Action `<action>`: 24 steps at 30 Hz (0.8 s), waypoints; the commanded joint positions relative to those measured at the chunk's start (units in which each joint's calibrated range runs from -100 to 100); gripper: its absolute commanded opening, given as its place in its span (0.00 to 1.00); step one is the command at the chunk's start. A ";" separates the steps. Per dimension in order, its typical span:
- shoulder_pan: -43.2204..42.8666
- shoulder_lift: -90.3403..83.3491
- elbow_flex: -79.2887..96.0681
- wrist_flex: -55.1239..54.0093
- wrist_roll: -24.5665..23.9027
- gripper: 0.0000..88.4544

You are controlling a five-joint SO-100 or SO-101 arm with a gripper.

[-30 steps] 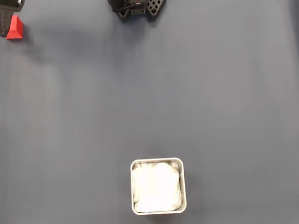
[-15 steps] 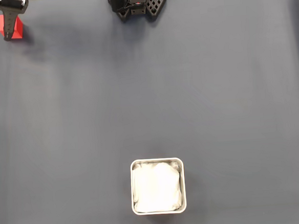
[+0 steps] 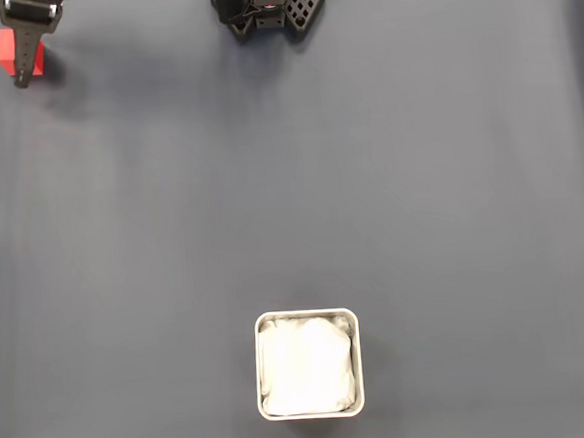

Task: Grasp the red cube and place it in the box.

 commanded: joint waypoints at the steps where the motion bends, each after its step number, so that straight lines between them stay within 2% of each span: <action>1: 0.12 0.25 -0.36 -2.18 -0.05 0.38; 24: -0.94 4.84 -1.09 -7.10 -1.07 0.38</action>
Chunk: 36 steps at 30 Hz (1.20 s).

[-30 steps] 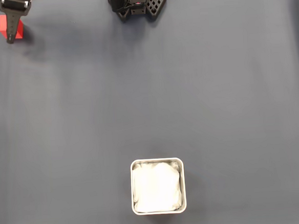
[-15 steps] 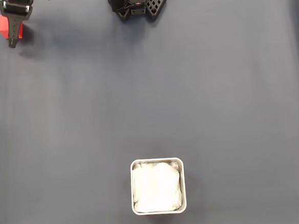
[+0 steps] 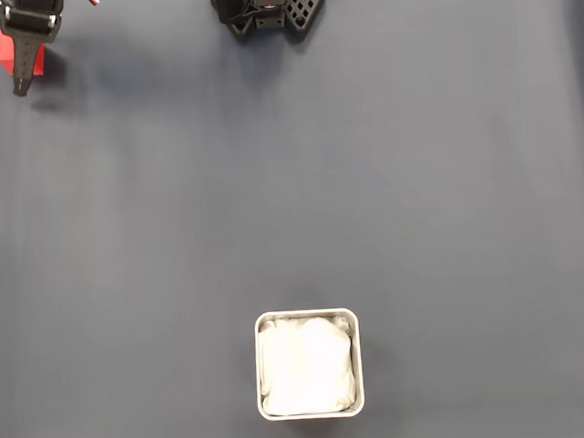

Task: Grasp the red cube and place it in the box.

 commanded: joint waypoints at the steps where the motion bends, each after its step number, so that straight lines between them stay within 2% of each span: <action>1: -0.79 -0.28 -1.19 -1.13 -0.98 0.37; 8: -1.22 -0.19 -1.73 -1.13 -1.17 0.25; 22: -1.79 -0.45 -2.19 -0.56 -0.78 0.10; 36: -2.85 -3.05 -4.20 2.31 -0.39 0.06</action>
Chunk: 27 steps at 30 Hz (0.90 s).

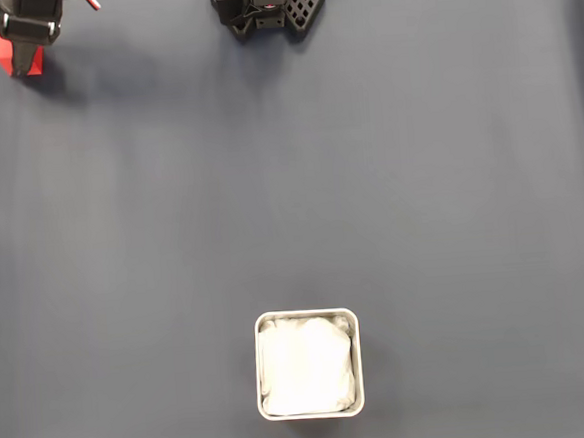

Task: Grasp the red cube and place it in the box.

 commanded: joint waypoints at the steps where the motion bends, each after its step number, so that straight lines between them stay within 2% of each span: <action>1: -0.77 -3.31 -3.11 1.36 0.44 0.06; 27: -9.29 -5.22 -16.34 8.74 0.93 0.05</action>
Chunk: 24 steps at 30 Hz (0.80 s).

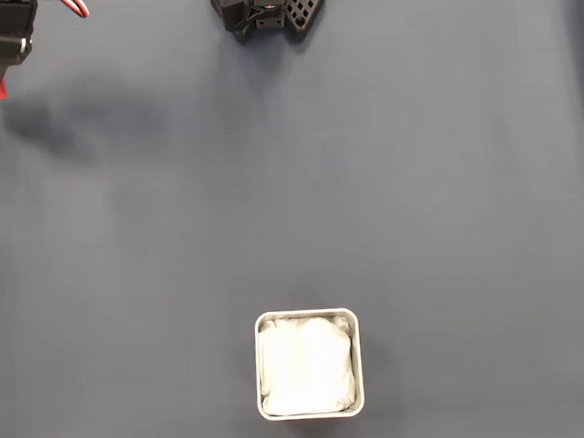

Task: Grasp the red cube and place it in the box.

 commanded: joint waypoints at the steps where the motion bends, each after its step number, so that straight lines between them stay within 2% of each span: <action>1: -1.93 -3.92 -2.87 0.46 0.59 0.05; 24: -17.98 -9.72 -3.60 2.43 0.78 0.05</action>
